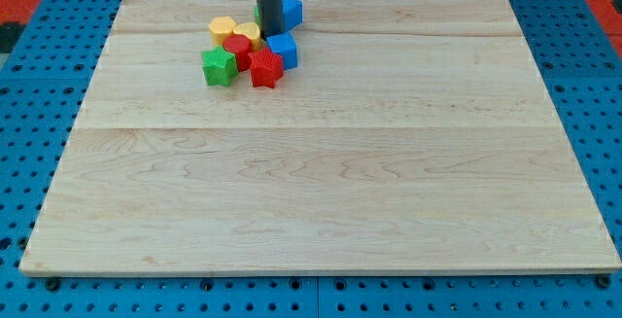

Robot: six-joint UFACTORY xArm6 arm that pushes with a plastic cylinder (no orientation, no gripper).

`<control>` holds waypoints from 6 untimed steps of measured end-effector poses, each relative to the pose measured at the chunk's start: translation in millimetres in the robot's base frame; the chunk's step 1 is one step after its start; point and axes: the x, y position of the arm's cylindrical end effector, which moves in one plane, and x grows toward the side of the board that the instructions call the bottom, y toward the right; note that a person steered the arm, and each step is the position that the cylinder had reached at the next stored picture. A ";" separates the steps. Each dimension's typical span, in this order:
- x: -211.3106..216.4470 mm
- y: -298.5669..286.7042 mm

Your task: Move the blue triangle closer to the blue cube

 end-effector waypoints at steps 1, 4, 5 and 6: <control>-20.8 43.6; -71.8 16.5; -48.9 22.4; -44.2 23.1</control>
